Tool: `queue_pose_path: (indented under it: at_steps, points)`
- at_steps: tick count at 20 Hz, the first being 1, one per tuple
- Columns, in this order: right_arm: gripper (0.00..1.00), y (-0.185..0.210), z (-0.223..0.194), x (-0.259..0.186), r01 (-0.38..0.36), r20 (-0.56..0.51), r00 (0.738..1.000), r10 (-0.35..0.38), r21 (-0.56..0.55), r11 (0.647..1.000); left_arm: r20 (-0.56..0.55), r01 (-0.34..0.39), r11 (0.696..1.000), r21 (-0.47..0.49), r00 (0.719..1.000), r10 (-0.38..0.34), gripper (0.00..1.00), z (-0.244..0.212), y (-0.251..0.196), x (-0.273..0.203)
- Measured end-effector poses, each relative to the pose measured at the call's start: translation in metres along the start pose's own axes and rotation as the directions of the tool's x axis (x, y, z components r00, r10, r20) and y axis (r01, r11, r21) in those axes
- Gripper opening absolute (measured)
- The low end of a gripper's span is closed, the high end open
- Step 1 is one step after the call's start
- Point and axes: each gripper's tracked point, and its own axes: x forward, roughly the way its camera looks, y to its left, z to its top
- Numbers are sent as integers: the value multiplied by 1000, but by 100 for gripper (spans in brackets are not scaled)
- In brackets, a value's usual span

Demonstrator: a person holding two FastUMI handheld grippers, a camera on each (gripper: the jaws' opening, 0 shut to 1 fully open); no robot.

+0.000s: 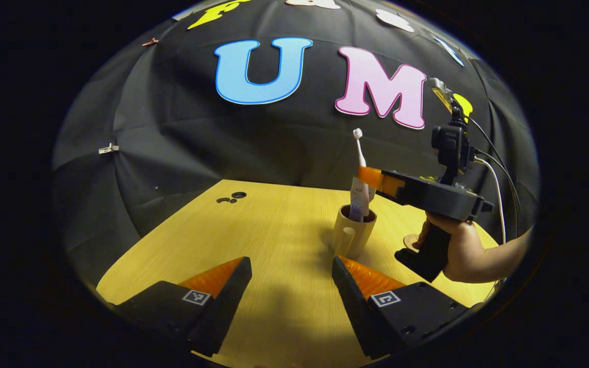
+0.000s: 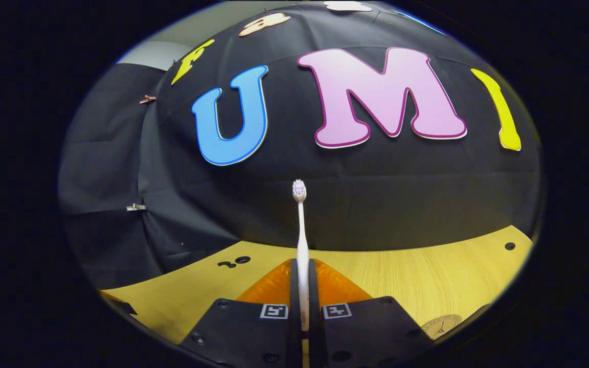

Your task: Put the toothbrush and toothpaste on the desktop into the cup, then pick up the cup and place it on the coaster on the desktop.

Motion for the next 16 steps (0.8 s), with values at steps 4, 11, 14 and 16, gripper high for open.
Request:
queue_pose_path:
  at_steps: [4, 11, 14, 16]
  points:
    - [24, -1, 3, -8, -5, 0, 1000, 5, 15, 1000, -9, 10, 1000, 15, 1000, -10, 98, 0, -3, 2]
    - [99, -45, 41, -44, 51, 43, 998, -52, 41, 998, -13, 38, 999, 18, 999, -38, 98, 10, -13, 6]
    - [98, -86, 56, -62, 121, 49, 991, -123, 52, 991, -23, 72, 997, 25, 997, -71, 98, 18, -18, 10]
    - [98, -117, 62, -75, 178, 47, 982, -181, 49, 983, -33, 98, 995, 19, 995, -97, 98, 24, -23, 16]
